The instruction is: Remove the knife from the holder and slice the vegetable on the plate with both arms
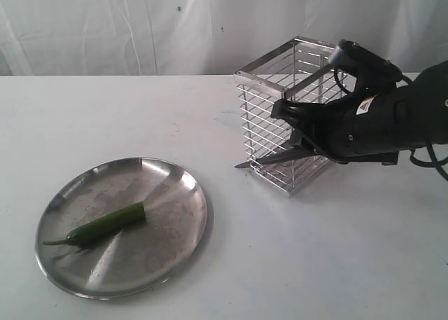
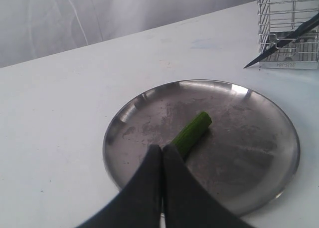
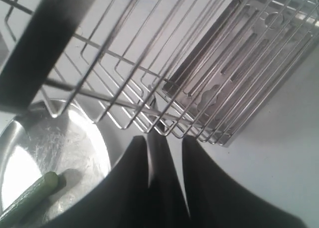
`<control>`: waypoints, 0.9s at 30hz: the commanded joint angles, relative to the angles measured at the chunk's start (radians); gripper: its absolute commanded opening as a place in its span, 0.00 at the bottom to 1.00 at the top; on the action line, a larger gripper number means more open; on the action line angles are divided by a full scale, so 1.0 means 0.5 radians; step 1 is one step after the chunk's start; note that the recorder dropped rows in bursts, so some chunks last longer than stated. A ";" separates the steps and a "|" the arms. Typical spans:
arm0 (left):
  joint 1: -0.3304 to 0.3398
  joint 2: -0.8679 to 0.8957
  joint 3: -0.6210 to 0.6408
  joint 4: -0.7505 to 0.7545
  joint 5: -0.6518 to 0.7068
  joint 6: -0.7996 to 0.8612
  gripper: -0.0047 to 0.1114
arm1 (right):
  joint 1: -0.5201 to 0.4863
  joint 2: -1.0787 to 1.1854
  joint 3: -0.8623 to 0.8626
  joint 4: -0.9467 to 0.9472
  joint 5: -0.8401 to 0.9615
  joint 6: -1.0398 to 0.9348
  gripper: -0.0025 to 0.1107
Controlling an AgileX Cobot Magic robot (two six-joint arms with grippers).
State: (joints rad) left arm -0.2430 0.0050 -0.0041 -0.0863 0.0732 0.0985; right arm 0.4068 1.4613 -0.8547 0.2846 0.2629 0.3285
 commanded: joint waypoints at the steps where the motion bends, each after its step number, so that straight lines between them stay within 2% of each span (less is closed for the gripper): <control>1: -0.007 -0.010 0.008 -0.002 0.002 -0.011 0.04 | -0.028 -0.005 0.018 -0.045 0.182 0.031 0.03; 4: -0.007 -0.010 0.008 -0.002 0.002 -0.011 0.04 | -0.046 -0.005 0.018 -0.022 0.262 0.031 0.08; 11: -0.007 -0.010 0.008 -0.002 0.002 -0.011 0.04 | -0.086 -0.026 0.112 0.042 0.324 0.031 0.36; 14: -0.007 -0.010 0.008 -0.002 0.002 -0.011 0.04 | -0.099 -0.057 0.141 0.075 0.317 0.031 0.42; 27: -0.007 -0.010 0.008 -0.002 0.002 -0.011 0.04 | -0.099 -0.329 0.331 0.075 0.303 0.166 0.44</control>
State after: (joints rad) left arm -0.2430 0.0050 -0.0041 -0.0863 0.0732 0.0985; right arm 0.3660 1.3329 -0.7180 0.3266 0.4303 0.3830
